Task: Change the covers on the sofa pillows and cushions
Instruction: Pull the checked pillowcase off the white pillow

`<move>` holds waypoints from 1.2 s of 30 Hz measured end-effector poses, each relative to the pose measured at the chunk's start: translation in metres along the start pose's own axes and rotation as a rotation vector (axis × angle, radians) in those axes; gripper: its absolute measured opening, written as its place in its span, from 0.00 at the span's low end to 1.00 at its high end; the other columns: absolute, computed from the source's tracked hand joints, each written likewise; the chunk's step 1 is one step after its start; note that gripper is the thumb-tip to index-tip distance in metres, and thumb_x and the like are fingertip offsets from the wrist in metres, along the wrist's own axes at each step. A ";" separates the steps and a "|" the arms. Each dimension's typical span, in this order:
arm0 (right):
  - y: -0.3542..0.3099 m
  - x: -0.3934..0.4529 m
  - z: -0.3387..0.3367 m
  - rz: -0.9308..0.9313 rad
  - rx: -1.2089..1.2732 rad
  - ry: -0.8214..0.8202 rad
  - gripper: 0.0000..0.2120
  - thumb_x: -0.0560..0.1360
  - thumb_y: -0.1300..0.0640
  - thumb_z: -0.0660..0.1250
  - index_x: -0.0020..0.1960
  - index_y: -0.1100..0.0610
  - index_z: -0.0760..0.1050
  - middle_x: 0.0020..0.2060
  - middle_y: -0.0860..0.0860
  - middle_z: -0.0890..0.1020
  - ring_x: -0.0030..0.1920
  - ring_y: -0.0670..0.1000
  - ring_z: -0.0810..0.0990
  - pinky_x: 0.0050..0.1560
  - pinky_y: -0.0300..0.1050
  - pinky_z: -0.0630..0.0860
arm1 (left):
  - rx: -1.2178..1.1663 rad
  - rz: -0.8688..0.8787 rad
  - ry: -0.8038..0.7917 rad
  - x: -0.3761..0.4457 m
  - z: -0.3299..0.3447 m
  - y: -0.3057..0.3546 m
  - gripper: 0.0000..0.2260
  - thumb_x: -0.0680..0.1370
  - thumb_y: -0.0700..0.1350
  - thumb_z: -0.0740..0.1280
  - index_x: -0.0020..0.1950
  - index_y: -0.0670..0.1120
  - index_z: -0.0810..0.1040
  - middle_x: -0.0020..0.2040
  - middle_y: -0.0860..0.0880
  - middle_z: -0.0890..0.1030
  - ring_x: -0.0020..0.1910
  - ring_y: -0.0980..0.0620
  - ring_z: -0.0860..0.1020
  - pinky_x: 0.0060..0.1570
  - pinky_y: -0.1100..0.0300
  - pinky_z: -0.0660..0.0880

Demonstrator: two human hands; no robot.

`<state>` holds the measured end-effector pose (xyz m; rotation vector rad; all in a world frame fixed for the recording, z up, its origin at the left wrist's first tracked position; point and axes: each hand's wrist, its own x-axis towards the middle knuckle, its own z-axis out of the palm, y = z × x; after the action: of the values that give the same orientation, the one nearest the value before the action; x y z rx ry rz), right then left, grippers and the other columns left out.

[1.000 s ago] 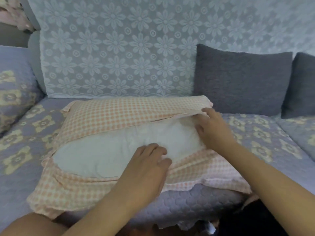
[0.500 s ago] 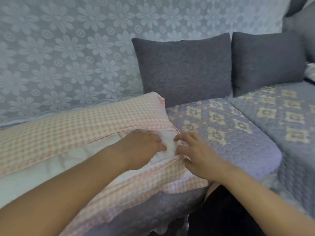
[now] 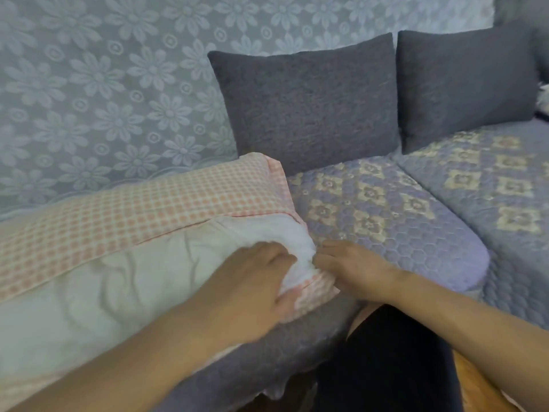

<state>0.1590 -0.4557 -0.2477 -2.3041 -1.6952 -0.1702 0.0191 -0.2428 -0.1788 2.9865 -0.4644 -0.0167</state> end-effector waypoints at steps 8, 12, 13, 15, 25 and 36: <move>-0.034 0.046 -0.028 0.194 0.409 0.385 0.16 0.60 0.75 0.71 0.36 0.57 0.72 0.39 0.47 0.74 0.48 0.51 0.74 0.41 0.48 0.72 | 0.073 0.152 0.121 0.019 -0.048 -0.049 0.23 0.80 0.46 0.62 0.74 0.59 0.68 0.74 0.57 0.69 0.72 0.51 0.64 0.67 0.48 0.65; -0.038 0.039 -0.023 0.363 0.508 0.422 0.17 0.59 0.75 0.71 0.35 0.54 0.73 0.40 0.49 0.74 0.44 0.48 0.74 0.37 0.45 0.70 | 0.321 0.260 -0.221 0.061 -0.067 -0.037 0.22 0.78 0.56 0.64 0.71 0.56 0.67 0.64 0.58 0.75 0.68 0.53 0.67 0.69 0.48 0.60; -0.040 0.039 -0.022 0.415 0.512 0.430 0.17 0.59 0.75 0.70 0.34 0.54 0.72 0.39 0.50 0.73 0.42 0.47 0.73 0.36 0.44 0.68 | 0.392 0.264 -0.269 0.065 -0.070 -0.035 0.21 0.78 0.58 0.63 0.70 0.57 0.67 0.59 0.59 0.75 0.64 0.53 0.68 0.68 0.48 0.60; -0.045 0.038 -0.016 0.488 0.511 0.487 0.19 0.60 0.73 0.68 0.31 0.50 0.68 0.36 0.50 0.70 0.38 0.46 0.69 0.33 0.43 0.62 | 0.481 0.337 -0.325 0.069 -0.068 -0.034 0.15 0.79 0.58 0.61 0.65 0.57 0.72 0.51 0.59 0.75 0.59 0.52 0.70 0.65 0.49 0.62; -0.037 -0.012 0.026 0.328 0.147 -0.417 0.40 0.74 0.69 0.59 0.78 0.38 0.54 0.80 0.46 0.46 0.77 0.55 0.47 0.78 0.54 0.50 | -0.043 -0.102 0.058 0.039 -0.145 -0.165 0.14 0.79 0.48 0.64 0.48 0.37 0.79 0.51 0.45 0.79 0.51 0.44 0.78 0.54 0.44 0.74; -0.032 0.039 0.055 1.141 1.086 0.109 0.15 0.76 0.57 0.69 0.62 0.54 0.75 0.50 0.48 0.81 0.52 0.49 0.81 0.54 0.50 0.81 | -0.306 -0.160 0.350 -0.011 -0.056 -0.063 0.11 0.79 0.45 0.60 0.56 0.48 0.80 0.58 0.58 0.75 0.59 0.58 0.75 0.60 0.60 0.72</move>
<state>0.1367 -0.3952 -0.2856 -1.8780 -0.0617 0.6557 0.0291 -0.1731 -0.1304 2.6386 -0.1638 0.3774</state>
